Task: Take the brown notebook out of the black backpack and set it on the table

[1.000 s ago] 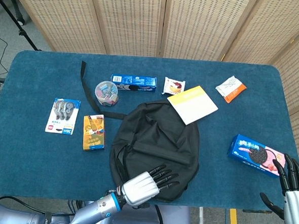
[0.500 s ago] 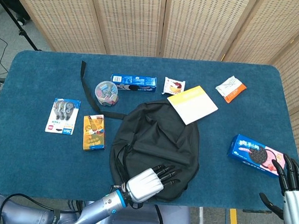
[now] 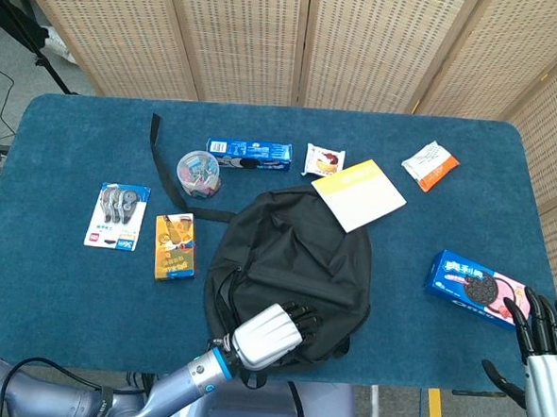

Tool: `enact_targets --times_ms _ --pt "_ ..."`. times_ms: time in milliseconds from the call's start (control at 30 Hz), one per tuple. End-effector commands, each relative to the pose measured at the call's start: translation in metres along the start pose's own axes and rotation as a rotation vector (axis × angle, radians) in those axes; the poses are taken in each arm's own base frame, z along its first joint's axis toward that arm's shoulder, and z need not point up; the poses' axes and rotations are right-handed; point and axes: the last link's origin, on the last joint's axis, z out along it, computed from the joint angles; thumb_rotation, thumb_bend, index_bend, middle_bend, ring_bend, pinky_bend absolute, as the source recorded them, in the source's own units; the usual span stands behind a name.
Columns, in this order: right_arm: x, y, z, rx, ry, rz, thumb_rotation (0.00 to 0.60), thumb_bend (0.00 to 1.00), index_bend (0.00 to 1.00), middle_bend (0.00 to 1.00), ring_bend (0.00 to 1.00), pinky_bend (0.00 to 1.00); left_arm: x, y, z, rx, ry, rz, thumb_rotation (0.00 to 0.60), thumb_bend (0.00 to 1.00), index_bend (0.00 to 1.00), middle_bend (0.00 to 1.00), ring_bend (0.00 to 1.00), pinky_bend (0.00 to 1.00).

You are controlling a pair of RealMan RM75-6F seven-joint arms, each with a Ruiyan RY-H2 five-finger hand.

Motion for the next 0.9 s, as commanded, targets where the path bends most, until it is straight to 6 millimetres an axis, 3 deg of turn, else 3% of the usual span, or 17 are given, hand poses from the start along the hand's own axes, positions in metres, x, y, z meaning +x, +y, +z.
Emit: enact_targets --times_ms 33,200,500,600,767,900 --pt "-0.001 -0.001 0.0 0.002 -0.005 -0.002 0.6 0.0 0.1 0.0 0.0 0.0 0.005 -0.006 0.001 0.013 0.031 0.018 0.6 0.51 0.7 0.47 0.34 0.47" --pt "-0.005 -0.001 0.003 0.02 -0.023 -0.034 0.6 0.0 0.1 0.0 0.0 0.0 0.018 -0.015 0.007 0.031 0.06 0.047 0.6 0.52 0.71 0.51 0.38 0.53" --pt "-0.006 -0.016 0.035 0.238 -0.069 -0.175 0.6 0.0 0.12 0.01 0.0 0.0 0.064 -0.037 0.025 0.089 0.16 0.033 0.6 0.52 0.71 0.54 0.41 0.57" --pt "-0.008 -0.027 0.05 0.357 -0.097 -0.172 0.6 0.0 0.2 0.12 0.02 0.0 0.083 -0.044 0.031 0.107 0.2 0.046 0.6 0.52 0.71 0.54 0.41 0.57" --pt "-0.008 -0.039 0.064 0.444 -0.187 -0.076 0.6 0.0 0.35 0.4 0.27 0.14 0.099 -0.052 0.04 0.132 0.223 0.071 0.6 0.52 0.72 0.54 0.41 0.57" --pt "-0.008 -0.05 0.073 0.506 -0.259 0.001 0.6 0.0 0.39 0.44 0.31 0.18 0.107 -0.056 0.049 0.168 0.229 -0.002 0.6 0.52 0.72 0.55 0.41 0.57"
